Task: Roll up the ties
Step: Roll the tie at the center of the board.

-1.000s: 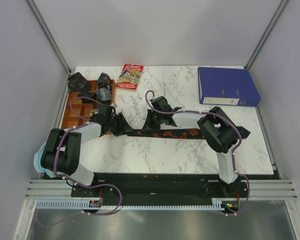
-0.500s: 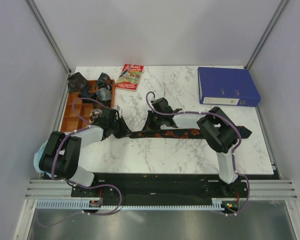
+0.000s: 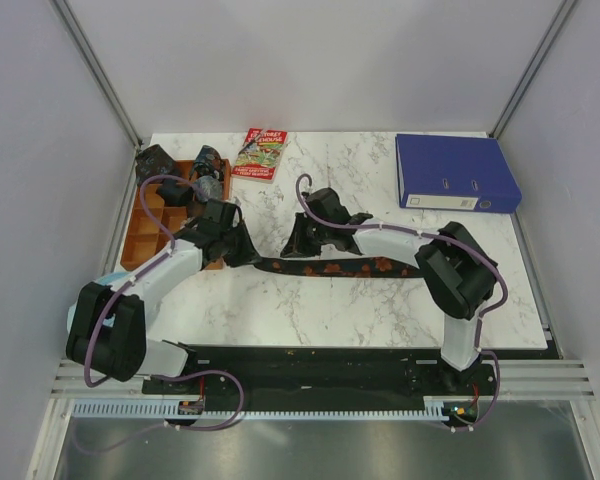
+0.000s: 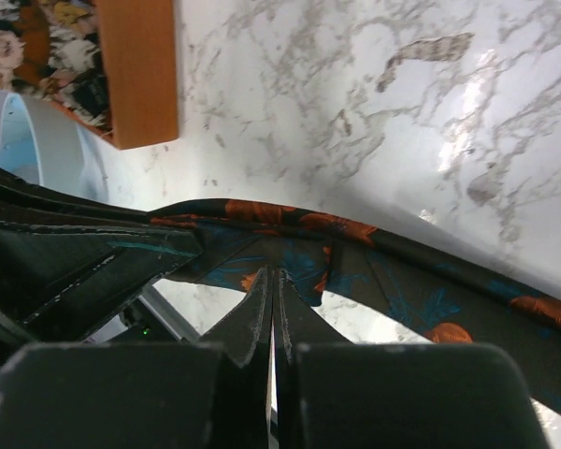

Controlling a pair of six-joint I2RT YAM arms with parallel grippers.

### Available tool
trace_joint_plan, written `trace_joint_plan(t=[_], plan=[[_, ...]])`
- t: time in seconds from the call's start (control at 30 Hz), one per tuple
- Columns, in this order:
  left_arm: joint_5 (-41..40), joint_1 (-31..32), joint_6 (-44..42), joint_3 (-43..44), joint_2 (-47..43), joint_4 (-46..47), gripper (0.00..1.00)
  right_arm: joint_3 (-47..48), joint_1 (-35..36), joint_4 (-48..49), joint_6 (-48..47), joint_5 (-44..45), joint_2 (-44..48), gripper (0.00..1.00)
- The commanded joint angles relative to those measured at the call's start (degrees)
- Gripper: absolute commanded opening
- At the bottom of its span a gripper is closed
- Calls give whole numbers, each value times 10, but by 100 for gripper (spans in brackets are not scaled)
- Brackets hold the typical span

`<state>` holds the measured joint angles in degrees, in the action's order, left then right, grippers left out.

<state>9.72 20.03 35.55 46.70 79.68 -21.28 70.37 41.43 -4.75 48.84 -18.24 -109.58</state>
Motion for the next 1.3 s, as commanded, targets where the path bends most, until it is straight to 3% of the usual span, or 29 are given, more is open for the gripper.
trace_joint_plan(t=[0.0, 0.8, 1.27], plan=[[-47, 10, -30, 33, -32, -78, 8, 5, 22, 1, 18, 15, 30, 2], [-90, 15, -43, 82, -52, -165, 8, 64, 87, 18, 58, 31, -69, 0], [-114, 85, -8, 146, 2, -191, 8, 64, 81, 27, 57, 24, -72, 0]])
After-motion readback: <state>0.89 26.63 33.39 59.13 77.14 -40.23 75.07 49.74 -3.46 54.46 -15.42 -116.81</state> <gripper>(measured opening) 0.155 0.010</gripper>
